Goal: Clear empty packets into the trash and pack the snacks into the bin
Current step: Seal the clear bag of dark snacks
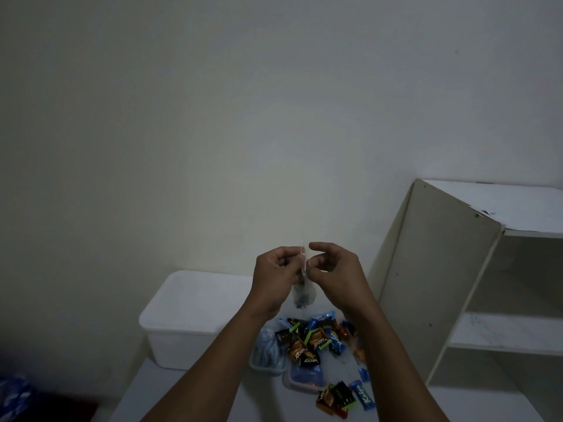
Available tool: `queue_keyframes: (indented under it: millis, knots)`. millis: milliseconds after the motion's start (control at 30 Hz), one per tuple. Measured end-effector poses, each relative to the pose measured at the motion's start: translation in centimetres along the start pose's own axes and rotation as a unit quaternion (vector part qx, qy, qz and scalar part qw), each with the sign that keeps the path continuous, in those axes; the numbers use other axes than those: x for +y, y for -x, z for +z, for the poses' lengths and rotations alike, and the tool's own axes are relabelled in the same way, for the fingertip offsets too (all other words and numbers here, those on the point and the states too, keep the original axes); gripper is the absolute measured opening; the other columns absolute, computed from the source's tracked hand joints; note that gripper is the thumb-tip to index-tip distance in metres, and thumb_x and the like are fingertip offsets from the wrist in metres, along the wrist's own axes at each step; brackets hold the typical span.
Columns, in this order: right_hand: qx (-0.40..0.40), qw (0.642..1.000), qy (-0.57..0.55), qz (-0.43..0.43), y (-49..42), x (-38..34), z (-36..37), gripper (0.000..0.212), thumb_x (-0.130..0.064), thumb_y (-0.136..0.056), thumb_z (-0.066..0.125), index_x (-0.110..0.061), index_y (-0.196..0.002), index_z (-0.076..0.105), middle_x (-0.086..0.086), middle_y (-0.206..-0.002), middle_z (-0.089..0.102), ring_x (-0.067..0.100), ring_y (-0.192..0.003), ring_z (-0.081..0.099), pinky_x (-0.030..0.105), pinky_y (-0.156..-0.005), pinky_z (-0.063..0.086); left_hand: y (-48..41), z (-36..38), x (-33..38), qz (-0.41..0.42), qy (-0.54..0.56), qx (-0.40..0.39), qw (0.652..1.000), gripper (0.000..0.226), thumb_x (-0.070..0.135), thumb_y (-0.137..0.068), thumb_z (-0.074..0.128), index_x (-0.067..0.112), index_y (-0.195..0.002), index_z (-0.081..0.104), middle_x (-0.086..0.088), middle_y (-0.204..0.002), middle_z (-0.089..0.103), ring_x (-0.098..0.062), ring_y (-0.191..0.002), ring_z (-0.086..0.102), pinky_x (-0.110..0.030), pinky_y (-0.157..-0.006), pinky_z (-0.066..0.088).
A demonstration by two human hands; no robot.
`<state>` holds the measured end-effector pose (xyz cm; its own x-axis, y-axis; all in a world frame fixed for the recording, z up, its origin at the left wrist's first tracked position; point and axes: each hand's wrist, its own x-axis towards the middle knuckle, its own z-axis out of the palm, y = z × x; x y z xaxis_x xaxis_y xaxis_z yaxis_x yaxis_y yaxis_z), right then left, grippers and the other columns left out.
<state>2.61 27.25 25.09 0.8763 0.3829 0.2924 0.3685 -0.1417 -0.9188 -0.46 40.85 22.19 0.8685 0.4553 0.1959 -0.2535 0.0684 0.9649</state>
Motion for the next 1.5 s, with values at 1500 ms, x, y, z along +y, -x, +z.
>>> queue_keyframes:
  millis: [1500]
  knots:
    - [0.035,0.95,-0.071,0.303,11.1,18.1,-3.4,0.057,-0.013,-0.089,0.072,-0.031,-0.136,0.044,0.011,-0.112,0.061,0.019,-0.092,0.067,0.039,-0.069,0.06,8.8,0.6,-18.2,-0.266,-0.101,-0.098,0.954,0.053,0.003,-0.077,0.081,0.019,-0.124,0.063,0.005,-0.116,0.06,-0.022,-0.097,0.066,-0.032,-0.067,0.058]
